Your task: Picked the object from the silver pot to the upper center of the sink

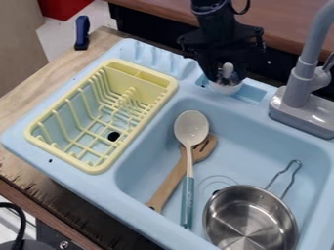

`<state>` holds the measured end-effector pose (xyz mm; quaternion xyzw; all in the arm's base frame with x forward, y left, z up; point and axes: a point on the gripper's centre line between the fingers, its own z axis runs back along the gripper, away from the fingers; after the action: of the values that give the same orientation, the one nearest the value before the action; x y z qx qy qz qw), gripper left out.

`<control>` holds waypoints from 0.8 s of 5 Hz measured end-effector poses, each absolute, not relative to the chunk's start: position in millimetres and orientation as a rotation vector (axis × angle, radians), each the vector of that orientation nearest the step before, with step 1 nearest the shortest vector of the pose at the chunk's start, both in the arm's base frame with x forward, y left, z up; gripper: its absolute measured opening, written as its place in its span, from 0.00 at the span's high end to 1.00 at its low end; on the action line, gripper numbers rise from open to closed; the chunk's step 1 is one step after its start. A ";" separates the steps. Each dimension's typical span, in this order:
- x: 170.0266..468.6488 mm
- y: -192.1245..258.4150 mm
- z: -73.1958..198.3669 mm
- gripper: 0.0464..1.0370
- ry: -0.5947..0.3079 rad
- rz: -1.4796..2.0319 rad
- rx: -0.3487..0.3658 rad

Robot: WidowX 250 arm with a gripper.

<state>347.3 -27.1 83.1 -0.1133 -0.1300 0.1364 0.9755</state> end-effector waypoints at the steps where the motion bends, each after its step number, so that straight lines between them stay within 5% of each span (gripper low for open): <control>1: 346.0 -24.9 84.0 0.05 -0.247 0.286 -0.232; 4: 340.7 -14.7 97.2 0.04 -0.262 0.311 -0.232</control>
<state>340.7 -14.7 97.2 -0.1151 -0.1297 0.1540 0.9727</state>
